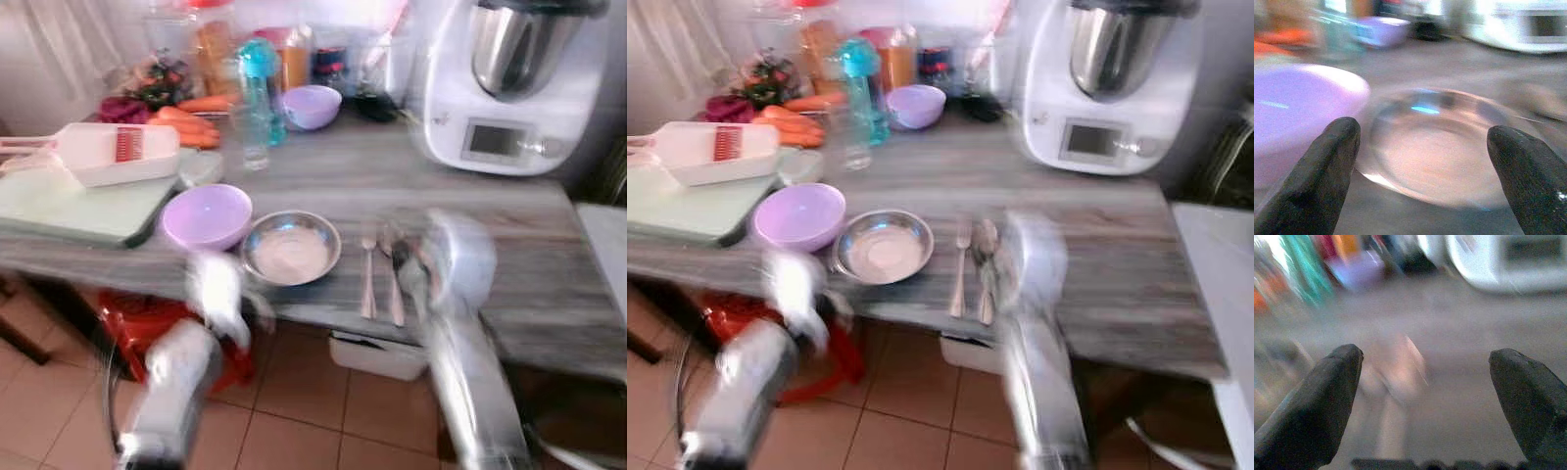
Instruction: Setting the table
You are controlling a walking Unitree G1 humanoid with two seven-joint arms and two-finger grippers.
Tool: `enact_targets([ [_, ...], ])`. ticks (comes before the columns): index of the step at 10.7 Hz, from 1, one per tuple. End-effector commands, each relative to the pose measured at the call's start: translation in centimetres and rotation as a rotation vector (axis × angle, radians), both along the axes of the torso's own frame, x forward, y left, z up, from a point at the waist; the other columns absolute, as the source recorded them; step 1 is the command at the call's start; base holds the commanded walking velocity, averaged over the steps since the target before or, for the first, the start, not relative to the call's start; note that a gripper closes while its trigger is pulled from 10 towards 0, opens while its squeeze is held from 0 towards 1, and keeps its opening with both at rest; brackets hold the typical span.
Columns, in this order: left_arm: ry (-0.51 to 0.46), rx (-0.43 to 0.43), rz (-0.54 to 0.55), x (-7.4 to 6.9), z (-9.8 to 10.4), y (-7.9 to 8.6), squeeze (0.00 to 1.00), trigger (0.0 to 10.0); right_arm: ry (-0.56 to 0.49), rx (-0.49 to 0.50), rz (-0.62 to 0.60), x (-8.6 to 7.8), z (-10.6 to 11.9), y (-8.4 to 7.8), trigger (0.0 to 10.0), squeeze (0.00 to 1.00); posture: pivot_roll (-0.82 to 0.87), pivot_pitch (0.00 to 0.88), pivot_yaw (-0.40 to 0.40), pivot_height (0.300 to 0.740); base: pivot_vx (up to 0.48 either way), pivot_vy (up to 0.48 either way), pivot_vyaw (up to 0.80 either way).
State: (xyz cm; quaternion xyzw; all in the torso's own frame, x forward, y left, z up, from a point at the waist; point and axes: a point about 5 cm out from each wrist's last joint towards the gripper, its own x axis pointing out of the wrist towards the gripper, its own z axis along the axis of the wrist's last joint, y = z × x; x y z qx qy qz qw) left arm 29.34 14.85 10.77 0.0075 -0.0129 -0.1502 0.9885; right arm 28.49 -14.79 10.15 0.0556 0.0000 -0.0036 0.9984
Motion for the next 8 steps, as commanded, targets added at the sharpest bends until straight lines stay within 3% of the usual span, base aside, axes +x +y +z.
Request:
enact_targets([
  [1, 0.028, 0.019, 0.03, -0.2, -0.6, -0.1, 0.0, 10.0, -0.11, -0.023, 0.011, 0.8, 2.7, 0.2, 10.0, 0.0, 0.0, 0.003, 0.028, 0.74, 0.0, 0.0, 0.0],
  [3, 0.026, 0.026, 0.052, -0.1, -0.6, -0.2, 0.0, 10.0, -0.117, -0.035, 0.014, 0.6, 3.0, 0.2, 10.0, 0.0, 0.0, 0.003, 0.028, 0.74, 0.0, 0.0, 0.0],
  [5, 0.024, 0.045, 0.099, 0.0, -0.7, -0.3, 0.0, 10.0, -0.116, -0.049, 0.023, -0.5, 3.2, 0.1, 10.0, 0.0, 0.0, 0.004, 0.03, 0.74, 0.0, 0.0, -0.56],
  [8, 0.031, 0.056, 0.113, -0.2, -0.9, -0.5, 0.0, 10.0, -0.117, -0.059, 0.025, -0.8, 3.4, 0.0, 10.0, 0.0, 0.0, 0.006, 0.03, 0.74, 0.0, 0.0, 0.0],
])
